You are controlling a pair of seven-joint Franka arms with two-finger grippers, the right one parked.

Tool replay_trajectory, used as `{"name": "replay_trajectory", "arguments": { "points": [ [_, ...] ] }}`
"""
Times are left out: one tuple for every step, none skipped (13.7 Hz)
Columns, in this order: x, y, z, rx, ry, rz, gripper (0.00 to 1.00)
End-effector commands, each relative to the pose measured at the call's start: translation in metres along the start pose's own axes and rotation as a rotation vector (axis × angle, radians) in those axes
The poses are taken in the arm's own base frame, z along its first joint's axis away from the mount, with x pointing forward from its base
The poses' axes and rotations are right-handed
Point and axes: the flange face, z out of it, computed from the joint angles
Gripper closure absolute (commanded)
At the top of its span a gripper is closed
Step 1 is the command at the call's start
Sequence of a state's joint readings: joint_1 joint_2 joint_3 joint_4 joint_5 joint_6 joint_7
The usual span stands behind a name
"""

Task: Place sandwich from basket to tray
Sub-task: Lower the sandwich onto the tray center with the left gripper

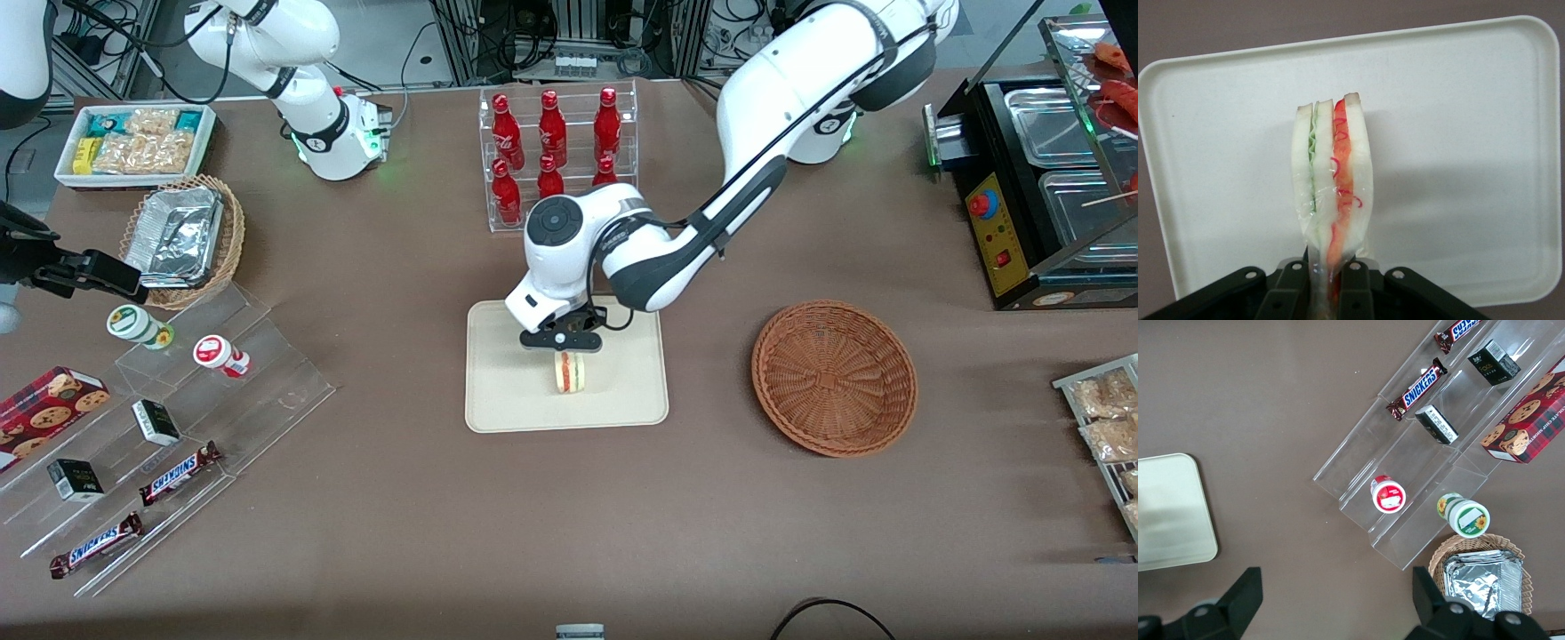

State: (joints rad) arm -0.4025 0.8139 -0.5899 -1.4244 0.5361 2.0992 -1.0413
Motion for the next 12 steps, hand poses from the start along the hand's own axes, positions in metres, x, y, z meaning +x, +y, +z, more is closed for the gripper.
{"name": "replay_trajectory", "arguments": {
  "points": [
    [0.0,0.02,0.014,0.02,0.053,-0.002,1.0],
    [0.0,0.021,0.021,0.012,0.053,-0.012,1.0],
    [0.0,0.024,0.022,-0.002,0.059,-0.017,1.0],
    [0.0,0.024,0.022,-0.004,0.059,-0.017,1.0],
    [-0.002,0.024,0.026,-0.001,0.054,-0.015,1.0],
    [-0.002,0.024,0.026,0.0,0.055,-0.012,0.99],
    [-0.002,0.024,0.026,-0.001,0.055,-0.014,0.93],
    [-0.002,0.024,0.026,-0.001,0.054,-0.015,0.87],
    [-0.002,0.024,0.027,0.001,0.052,-0.014,0.62],
    [-0.002,0.023,0.028,0.002,0.051,-0.014,0.36],
    [-0.001,0.023,0.028,0.003,0.054,-0.008,0.04],
    [-0.001,0.022,0.026,0.004,0.056,-0.01,0.0]
  ]
}}
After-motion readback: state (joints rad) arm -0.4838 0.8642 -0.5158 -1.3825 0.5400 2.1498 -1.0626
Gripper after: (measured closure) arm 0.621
